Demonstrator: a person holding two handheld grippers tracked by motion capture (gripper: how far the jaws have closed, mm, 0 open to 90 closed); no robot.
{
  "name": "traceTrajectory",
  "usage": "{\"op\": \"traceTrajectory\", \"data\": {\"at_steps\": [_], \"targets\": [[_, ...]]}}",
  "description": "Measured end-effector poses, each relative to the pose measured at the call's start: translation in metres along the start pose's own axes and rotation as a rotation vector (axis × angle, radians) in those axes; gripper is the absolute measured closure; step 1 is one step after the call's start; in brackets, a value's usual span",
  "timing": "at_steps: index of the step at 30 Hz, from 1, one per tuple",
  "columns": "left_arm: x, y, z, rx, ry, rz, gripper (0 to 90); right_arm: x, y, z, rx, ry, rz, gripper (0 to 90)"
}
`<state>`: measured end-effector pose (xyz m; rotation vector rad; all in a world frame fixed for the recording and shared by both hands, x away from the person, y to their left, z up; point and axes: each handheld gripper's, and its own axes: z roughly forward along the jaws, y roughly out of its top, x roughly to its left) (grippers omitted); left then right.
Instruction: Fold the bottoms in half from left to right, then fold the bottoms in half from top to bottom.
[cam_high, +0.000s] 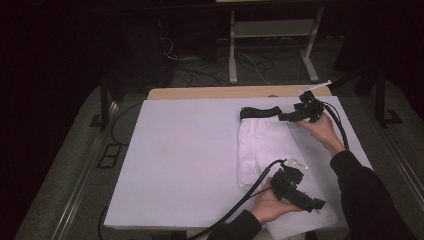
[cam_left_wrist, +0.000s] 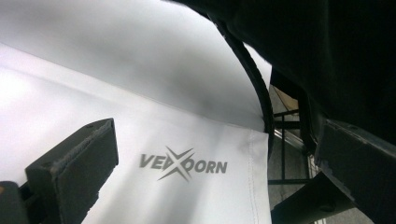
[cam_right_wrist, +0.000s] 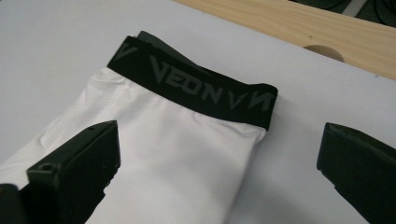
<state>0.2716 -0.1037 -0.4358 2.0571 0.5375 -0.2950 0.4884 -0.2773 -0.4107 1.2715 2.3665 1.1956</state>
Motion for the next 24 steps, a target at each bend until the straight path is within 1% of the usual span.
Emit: {"op": "traceTrajectory", "data": {"at_steps": [3,5,7,9,13,15,18,20,24], "targets": [[0.003,0.001,-0.011,-0.01,0.012,0.006,0.0,0.005,-0.001,-0.001,-0.011,0.0,-0.004,0.0],[0.007,0.002,-0.018,-0.015,0.027,0.013,0.0,0.007,-0.002,0.0,-0.004,0.015,-0.003,0.0],[0.013,0.002,-0.027,-0.035,0.044,0.004,0.0,0.009,-0.003,0.001,0.005,0.019,-0.001,0.0],[0.019,0.002,-0.035,-0.058,0.059,0.005,0.0,0.01,-0.003,0.002,0.002,0.015,0.001,0.0],[0.028,0.001,-0.046,-0.07,0.095,0.025,0.0,0.011,-0.005,0.002,-0.012,0.019,0.001,0.0],[0.031,0.001,-0.05,-0.076,0.095,0.03,0.0,0.012,-0.006,0.002,-0.013,0.016,0.002,0.0],[0.036,0.0,-0.056,-0.082,0.112,0.041,0.0,0.013,-0.007,0.0,-0.015,0.018,0.004,0.0],[0.038,0.0,-0.059,-0.097,0.12,0.043,0.0,0.013,-0.008,-0.001,-0.019,0.013,-0.004,0.0],[0.044,0.0,-0.063,-0.098,0.134,0.048,0.0,0.016,-0.01,-0.005,-0.02,0.008,-0.014,0.0]]}}
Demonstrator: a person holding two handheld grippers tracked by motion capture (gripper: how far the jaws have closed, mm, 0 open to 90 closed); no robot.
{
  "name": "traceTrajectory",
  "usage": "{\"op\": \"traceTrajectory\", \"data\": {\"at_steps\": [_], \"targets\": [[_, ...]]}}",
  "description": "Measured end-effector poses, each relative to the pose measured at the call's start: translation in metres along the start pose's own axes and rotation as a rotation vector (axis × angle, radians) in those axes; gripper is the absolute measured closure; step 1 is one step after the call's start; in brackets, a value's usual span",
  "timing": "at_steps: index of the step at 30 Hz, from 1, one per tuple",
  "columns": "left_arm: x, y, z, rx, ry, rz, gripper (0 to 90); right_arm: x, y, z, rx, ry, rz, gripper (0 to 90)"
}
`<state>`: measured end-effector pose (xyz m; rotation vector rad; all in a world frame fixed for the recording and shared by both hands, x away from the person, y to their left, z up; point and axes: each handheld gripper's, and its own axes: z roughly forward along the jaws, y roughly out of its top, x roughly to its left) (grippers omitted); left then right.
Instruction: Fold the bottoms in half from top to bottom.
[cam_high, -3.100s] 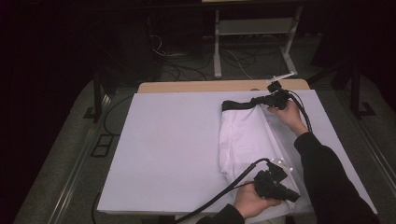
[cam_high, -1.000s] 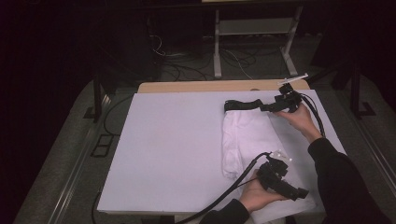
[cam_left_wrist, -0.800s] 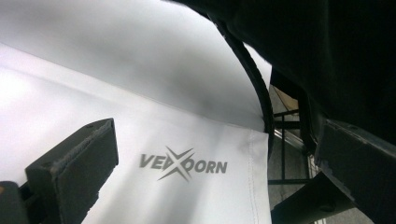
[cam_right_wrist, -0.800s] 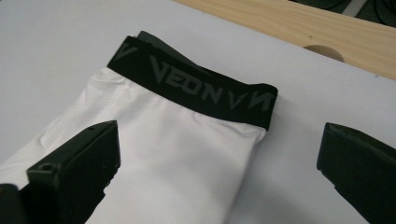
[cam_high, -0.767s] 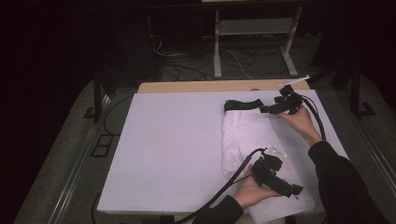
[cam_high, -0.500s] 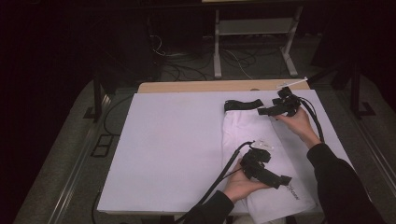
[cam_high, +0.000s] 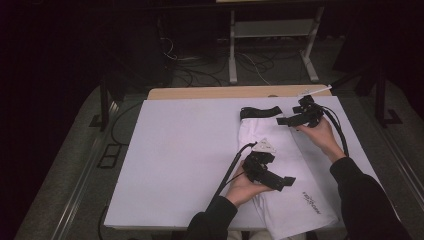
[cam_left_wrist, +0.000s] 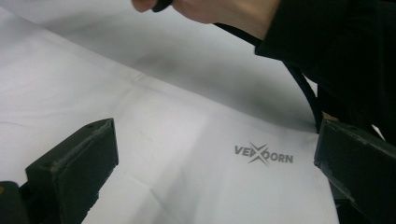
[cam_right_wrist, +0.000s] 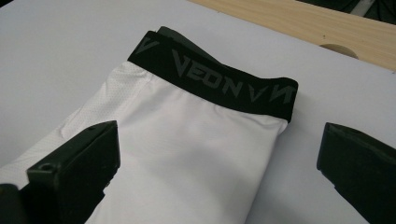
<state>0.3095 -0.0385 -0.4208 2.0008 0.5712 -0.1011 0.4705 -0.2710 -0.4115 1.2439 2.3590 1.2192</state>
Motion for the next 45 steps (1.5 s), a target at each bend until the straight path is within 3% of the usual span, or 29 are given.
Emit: {"op": "traceTrajectory", "data": {"at_steps": [10,28,39,45], "targets": [[0.017,0.003,-0.011,-0.024,0.034,-0.005,0.0,0.003,-0.007,-0.005,-0.008,0.007,0.001,0.0],[0.055,0.017,-0.036,-0.016,0.105,-0.008,0.0,0.007,-0.013,-0.013,-0.021,0.014,0.009,0.0],[0.076,0.027,-0.05,0.012,0.126,-0.006,0.0,0.008,-0.01,-0.02,-0.018,0.01,0.013,0.0],[0.092,0.029,-0.053,0.041,0.127,-0.036,0.0,0.007,-0.011,-0.022,-0.011,0.013,0.024,0.0]]}}
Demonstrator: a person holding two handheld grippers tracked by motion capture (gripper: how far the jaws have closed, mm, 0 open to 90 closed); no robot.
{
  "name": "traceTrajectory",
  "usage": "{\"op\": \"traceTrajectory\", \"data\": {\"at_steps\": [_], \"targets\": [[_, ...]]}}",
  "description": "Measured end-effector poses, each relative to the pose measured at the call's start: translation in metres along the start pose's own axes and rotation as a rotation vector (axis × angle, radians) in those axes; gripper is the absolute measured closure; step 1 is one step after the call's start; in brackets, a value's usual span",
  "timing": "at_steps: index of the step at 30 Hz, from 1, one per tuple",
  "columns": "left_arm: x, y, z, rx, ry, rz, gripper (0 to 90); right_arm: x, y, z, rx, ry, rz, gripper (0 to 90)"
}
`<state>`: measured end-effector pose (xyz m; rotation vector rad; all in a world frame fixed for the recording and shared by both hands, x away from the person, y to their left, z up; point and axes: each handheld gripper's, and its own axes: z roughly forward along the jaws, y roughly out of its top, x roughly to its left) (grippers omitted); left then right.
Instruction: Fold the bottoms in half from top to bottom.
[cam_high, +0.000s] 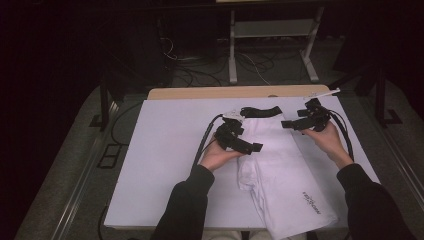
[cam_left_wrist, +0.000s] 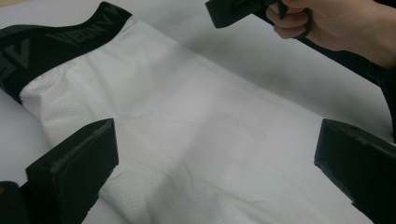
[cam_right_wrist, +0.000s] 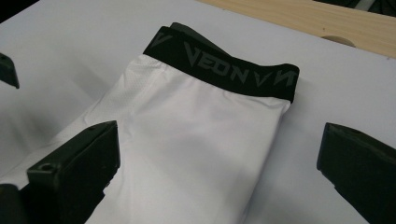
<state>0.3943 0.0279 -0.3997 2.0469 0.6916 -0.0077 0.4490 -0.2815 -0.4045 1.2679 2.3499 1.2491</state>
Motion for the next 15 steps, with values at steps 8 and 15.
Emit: {"op": "traceTrajectory", "data": {"at_steps": [8,15], "targets": [[0.017,0.003,-0.002,0.017,0.034,0.005,0.0,-0.003,-0.001,0.0,0.014,0.007,0.012,0.0],[0.027,0.012,-0.005,0.031,0.055,0.009,0.0,-0.005,0.0,-0.003,0.017,0.01,0.016,0.0]]}}
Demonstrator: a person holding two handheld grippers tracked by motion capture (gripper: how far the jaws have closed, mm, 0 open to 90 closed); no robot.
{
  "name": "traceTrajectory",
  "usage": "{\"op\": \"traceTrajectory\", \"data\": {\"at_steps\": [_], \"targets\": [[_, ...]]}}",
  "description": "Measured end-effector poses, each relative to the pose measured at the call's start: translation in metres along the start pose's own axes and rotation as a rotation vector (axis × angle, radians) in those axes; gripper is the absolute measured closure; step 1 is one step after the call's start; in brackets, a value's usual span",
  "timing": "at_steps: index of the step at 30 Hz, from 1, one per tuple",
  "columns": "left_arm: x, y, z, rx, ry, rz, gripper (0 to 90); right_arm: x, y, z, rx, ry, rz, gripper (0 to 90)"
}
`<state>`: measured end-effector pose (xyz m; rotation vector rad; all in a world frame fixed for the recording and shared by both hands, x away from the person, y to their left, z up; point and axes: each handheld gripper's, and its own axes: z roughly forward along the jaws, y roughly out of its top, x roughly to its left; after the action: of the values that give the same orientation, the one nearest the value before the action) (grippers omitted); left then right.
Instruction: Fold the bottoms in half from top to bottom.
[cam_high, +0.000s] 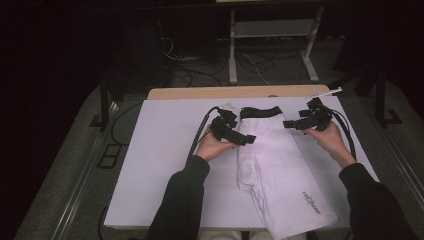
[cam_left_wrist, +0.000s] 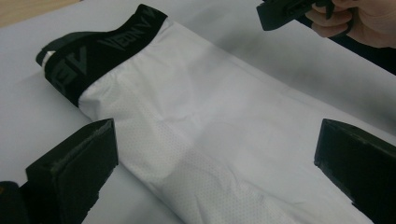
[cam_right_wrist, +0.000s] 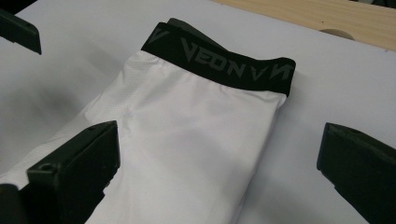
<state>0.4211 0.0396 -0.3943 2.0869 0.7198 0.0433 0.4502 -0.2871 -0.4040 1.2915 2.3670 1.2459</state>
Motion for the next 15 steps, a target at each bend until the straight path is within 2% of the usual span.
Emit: {"op": "traceTrajectory", "data": {"at_steps": [6,15], "targets": [[0.007,0.008,-0.004,-0.01,0.004,-0.006,0.0,-0.004,0.002,-0.004,0.001,-0.002,0.005,0.0],[0.026,0.017,-0.006,0.013,0.043,-0.026,0.0,-0.009,0.005,-0.005,0.009,0.004,0.011,0.0]]}}
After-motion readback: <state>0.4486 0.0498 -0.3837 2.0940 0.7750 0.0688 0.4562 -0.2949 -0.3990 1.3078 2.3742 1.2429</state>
